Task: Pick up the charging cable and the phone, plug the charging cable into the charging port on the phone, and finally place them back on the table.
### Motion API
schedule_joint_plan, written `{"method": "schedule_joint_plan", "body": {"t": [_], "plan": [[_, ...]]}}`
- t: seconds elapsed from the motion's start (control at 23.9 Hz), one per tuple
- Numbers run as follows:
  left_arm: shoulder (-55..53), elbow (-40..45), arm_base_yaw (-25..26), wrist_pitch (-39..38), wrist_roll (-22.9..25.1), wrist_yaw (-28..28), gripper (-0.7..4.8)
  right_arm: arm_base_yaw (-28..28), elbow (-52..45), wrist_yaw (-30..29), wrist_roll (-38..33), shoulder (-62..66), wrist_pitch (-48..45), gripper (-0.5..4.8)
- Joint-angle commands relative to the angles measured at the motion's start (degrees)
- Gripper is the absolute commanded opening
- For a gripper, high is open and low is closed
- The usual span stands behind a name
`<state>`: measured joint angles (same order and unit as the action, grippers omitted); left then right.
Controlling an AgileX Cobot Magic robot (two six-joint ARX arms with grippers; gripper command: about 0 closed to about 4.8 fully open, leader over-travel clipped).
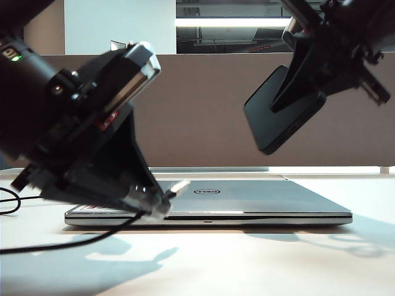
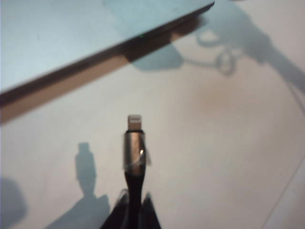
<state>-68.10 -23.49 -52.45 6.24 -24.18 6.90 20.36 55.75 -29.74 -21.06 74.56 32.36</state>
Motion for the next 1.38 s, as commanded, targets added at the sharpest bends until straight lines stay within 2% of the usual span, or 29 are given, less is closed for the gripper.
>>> {"method": "schedule_joint_plan", "body": {"t": [0.04,0.13,0.25,0.42,0.59,0.84,1.05,1.22,1.38], "plan": [[0.1,0.2,-1.3,0.7,-1.4,0.2,-0.07,0.0,-5.1,-6.5,-6.0,-0.2,-16.1,-0.05],[0.1,0.2,-2.0,0.7,-2.0,0.2,-0.07,0.0,-10.5,-9.7,-12.6,-0.1,-28.3,-0.05],[0.1,0.4,-2.2,0.7,-6.1,0.2,-0.07,0.0,-16.8,-13.9,-19.3,1.3,-42.2,-0.05],[0.1,0.4,-2.2,1.9,-6.8,0.2,-0.07,0.0,-19.6,-15.6,-22.8,3.8,-49.5,-0.05],[-0.1,0.4,-2.2,5.5,-10.7,0.2,-0.07,0.0,-19.9,-16.0,-23.3,6.6,-52.3,-0.05],[-4.3,0.4,-2.2,10.9,-15.4,0.2,-0.07,0.1,-19.9,-17.1,-27.7,9.6,-60.6,-0.05],[-5.4,0.4,-2.2,14.5,-18.3,0.2,-0.06,0.4,-20.0,-17.0,-28.1,10.4,-61.4,-0.05],[-5.4,0.5,-2.2,14.9,-18.6,0.2,-0.07,1.1,-20.0,-16.4,-28.5,11.7,-61.9,-0.05],[-5.9,0.5,-2.2,15.4,-21.7,0.2,-0.07,1.1,-20.0,-16.3,-29.0,11.8,-62.2,-0.05]]}}
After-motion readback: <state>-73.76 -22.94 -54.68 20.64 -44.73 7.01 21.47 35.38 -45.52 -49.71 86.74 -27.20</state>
